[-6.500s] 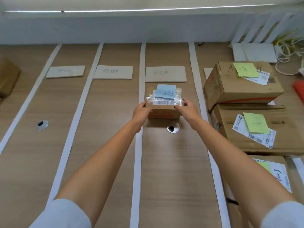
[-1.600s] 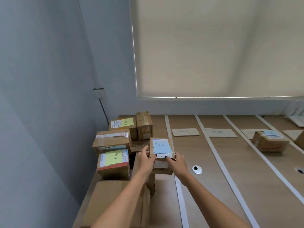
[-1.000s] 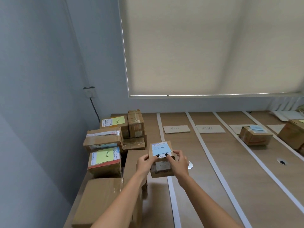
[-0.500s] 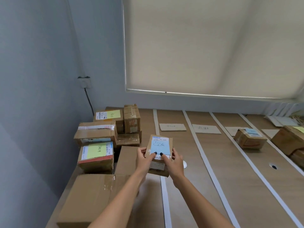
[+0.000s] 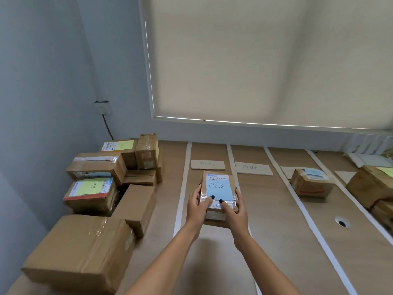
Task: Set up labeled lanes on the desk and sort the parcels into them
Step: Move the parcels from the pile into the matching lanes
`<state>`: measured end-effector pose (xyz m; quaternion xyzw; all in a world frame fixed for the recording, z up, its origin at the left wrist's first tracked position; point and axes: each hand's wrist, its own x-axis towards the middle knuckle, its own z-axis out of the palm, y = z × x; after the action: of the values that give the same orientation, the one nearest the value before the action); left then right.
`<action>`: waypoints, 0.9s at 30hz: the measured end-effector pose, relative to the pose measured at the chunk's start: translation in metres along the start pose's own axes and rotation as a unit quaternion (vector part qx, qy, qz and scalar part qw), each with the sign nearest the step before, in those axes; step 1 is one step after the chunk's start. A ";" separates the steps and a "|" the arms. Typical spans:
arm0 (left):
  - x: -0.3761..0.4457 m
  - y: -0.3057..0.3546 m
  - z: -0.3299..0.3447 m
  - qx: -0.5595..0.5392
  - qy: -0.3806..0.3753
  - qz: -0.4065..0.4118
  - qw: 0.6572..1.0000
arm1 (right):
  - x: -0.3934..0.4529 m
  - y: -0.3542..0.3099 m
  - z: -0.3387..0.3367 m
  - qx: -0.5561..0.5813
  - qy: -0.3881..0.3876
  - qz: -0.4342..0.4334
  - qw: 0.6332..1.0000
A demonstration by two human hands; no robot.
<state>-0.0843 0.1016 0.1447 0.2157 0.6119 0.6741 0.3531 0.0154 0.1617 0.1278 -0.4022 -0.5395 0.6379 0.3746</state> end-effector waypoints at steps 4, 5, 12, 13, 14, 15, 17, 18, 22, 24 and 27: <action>-0.025 -0.015 0.087 -0.009 -0.020 -0.017 1.000 | 0.011 -0.010 -0.093 -0.024 -0.013 0.009 1.000; -0.029 -0.017 0.109 -0.005 -0.025 -0.022 0.999 | 0.013 -0.013 -0.115 -0.031 -0.009 0.010 0.999; -0.046 -0.025 0.203 0.010 -0.031 -0.026 0.999 | 0.031 -0.035 -0.214 -0.050 -0.010 0.019 0.998; -0.045 -0.025 0.208 0.010 -0.026 -0.023 0.999 | 0.032 -0.038 -0.219 -0.049 -0.018 0.019 0.998; -0.044 -0.026 0.213 0.008 -0.022 -0.021 1.000 | 0.034 -0.040 -0.224 -0.046 -0.027 0.017 0.998; -0.043 -0.027 0.218 0.007 -0.019 -0.021 1.000 | 0.034 -0.042 -0.229 -0.043 -0.033 0.016 0.998; -0.041 -0.031 0.229 0.011 -0.021 -0.021 1.000 | 0.035 -0.043 -0.240 -0.027 -0.029 0.017 0.999; -0.041 -0.033 0.237 0.017 -0.025 -0.024 0.999 | 0.035 -0.042 -0.248 -0.017 -0.021 0.023 0.999; -0.048 -0.050 0.283 0.045 -0.039 -0.044 0.997 | 0.036 -0.037 -0.296 -0.010 0.004 0.041 0.999; -0.051 -0.060 0.312 0.053 -0.051 -0.048 0.996 | 0.044 -0.037 -0.326 -0.010 0.022 0.041 0.999; -0.052 -0.075 0.362 0.061 -0.067 -0.050 0.995 | 0.065 -0.040 -0.378 -0.018 0.047 0.042 0.998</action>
<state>0.2278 0.3067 0.1366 0.2502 0.6372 0.6009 0.4127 0.3384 0.3724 0.1246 -0.4607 -0.5152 0.6235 0.3654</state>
